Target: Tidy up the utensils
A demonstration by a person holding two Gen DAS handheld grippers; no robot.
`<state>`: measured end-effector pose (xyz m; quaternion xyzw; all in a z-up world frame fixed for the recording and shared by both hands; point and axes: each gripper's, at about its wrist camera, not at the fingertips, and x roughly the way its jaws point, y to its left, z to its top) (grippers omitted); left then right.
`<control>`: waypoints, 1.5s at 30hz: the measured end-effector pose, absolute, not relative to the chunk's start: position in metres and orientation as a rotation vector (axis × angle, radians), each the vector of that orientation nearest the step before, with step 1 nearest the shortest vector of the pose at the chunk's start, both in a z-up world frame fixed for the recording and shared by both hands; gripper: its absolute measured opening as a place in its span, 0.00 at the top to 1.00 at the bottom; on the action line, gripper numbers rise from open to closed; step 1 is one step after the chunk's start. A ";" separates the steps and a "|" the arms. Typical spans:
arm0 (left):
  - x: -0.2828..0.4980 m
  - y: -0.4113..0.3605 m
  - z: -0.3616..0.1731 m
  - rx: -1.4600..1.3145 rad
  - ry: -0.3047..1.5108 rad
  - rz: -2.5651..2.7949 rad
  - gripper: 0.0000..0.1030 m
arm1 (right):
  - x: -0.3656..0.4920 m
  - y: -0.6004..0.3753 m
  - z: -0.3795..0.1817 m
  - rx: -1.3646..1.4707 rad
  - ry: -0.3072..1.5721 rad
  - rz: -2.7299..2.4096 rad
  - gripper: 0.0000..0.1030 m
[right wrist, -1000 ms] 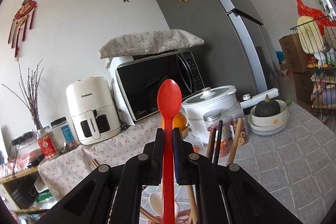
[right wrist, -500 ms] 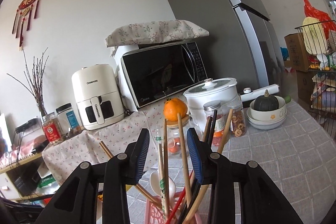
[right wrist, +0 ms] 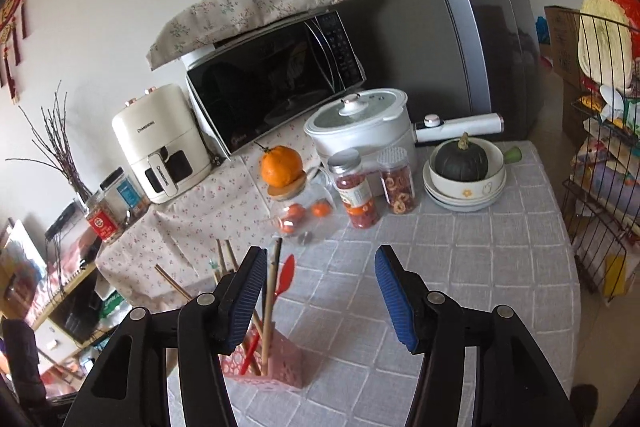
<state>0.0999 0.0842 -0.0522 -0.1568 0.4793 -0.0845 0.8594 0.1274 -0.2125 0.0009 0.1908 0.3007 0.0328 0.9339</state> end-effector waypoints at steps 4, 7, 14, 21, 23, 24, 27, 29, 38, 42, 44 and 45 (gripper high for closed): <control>0.099 0.058 -0.051 -0.282 1.012 -0.144 0.25 | 0.117 -0.227 -0.003 0.372 0.718 0.053 0.44; 0.088 0.035 -0.044 -0.208 1.003 -0.131 0.17 | 0.106 -0.231 -0.003 0.312 0.800 0.009 0.32; 0.042 -0.013 -0.015 -0.041 0.904 -0.125 0.05 | 0.047 -0.232 0.014 0.116 0.814 -0.058 0.01; 0.025 -0.026 -0.012 -0.016 0.856 -0.094 0.03 | 0.009 -0.241 0.026 0.056 0.781 -0.087 0.00; 0.026 -0.029 -0.014 -0.022 0.858 -0.110 0.03 | 0.009 -0.243 0.025 0.051 0.775 -0.077 0.00; 0.026 -0.031 -0.016 -0.018 0.860 -0.114 0.03 | 0.009 -0.244 0.022 0.044 0.771 -0.082 0.00; 0.030 -0.031 -0.021 -0.012 0.876 -0.113 0.03 | 0.019 -0.245 0.011 0.014 0.798 -0.116 0.00; 0.031 -0.030 -0.022 -0.013 0.882 -0.112 0.03 | 0.022 -0.245 0.006 0.012 0.812 -0.119 0.00; 0.028 -0.028 -0.021 -0.024 0.877 -0.105 0.03 | 0.022 -0.240 0.007 0.018 0.805 -0.101 0.00; 0.028 -0.028 -0.019 -0.023 0.865 -0.103 0.03 | 0.023 -0.239 0.006 0.017 0.808 -0.094 0.00; 0.027 -0.028 -0.019 -0.020 0.859 -0.099 0.03 | 0.023 -0.238 0.006 0.021 0.807 -0.093 0.00; 0.027 -0.028 -0.019 -0.019 0.856 -0.098 0.03 | 0.023 -0.238 0.006 0.022 0.805 -0.092 0.00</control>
